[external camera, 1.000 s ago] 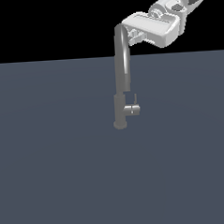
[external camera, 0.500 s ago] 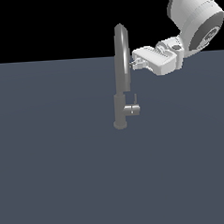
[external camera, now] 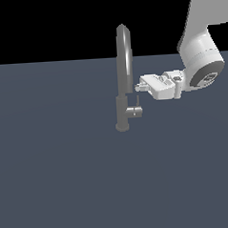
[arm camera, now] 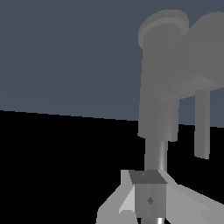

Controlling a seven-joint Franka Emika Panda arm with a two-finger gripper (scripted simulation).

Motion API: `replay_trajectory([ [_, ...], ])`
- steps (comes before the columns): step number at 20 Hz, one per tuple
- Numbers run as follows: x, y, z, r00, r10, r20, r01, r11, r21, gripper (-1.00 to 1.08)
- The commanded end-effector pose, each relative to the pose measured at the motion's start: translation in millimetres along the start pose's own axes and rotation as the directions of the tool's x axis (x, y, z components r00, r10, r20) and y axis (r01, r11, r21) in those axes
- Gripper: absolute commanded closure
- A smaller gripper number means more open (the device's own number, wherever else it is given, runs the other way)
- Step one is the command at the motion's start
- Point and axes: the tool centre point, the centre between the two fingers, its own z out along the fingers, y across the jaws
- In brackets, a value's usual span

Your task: Turn on the faucet by rotating a designated handle.

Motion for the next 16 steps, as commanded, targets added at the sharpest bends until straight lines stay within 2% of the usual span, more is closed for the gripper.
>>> replay_trajectory([
  [1,14.7,-0.3,1.2,0.999,0.034,0.032,-0.035,0.999,0.033,1.08],
  [7,33.9,0.9,4.0,0.995,0.074,0.074,-0.08,0.994,0.073,1.08],
  [16,32.4,6.6,4.7,0.994,0.077,0.076,-0.083,0.994,0.075,1.08],
])
